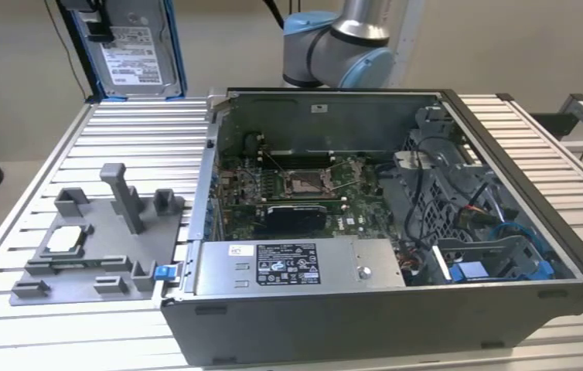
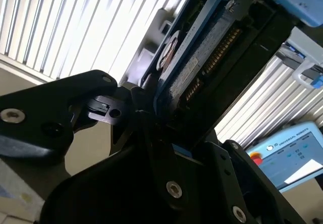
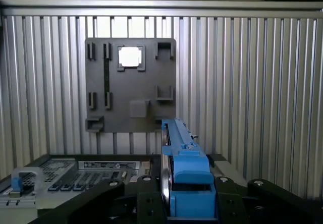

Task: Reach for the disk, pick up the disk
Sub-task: 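Pick up the disk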

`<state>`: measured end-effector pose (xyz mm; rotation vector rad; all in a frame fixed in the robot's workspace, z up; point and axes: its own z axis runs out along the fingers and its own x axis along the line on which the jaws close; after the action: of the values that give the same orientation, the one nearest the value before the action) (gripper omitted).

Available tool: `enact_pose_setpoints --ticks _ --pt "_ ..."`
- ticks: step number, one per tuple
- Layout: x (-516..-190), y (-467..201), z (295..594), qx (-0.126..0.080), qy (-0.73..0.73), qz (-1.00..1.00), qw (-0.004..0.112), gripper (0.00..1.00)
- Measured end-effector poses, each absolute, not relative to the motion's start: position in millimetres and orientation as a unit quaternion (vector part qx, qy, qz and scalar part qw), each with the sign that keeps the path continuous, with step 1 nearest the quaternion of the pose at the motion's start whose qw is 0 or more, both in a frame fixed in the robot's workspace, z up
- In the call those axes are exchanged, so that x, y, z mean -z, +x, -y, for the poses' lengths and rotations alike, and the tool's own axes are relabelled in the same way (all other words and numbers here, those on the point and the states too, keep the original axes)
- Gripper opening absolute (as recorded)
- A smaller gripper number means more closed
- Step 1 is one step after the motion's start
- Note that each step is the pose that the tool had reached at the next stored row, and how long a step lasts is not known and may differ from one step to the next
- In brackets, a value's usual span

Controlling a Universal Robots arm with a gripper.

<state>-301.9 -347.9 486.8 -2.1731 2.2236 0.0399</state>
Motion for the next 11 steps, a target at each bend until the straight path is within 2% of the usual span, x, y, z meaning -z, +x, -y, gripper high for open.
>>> enact_pose_setpoints --ticks 11 --pt "-486.8 -266.7 347.9 -0.013 -0.699 -0.715 0.016 0.00"
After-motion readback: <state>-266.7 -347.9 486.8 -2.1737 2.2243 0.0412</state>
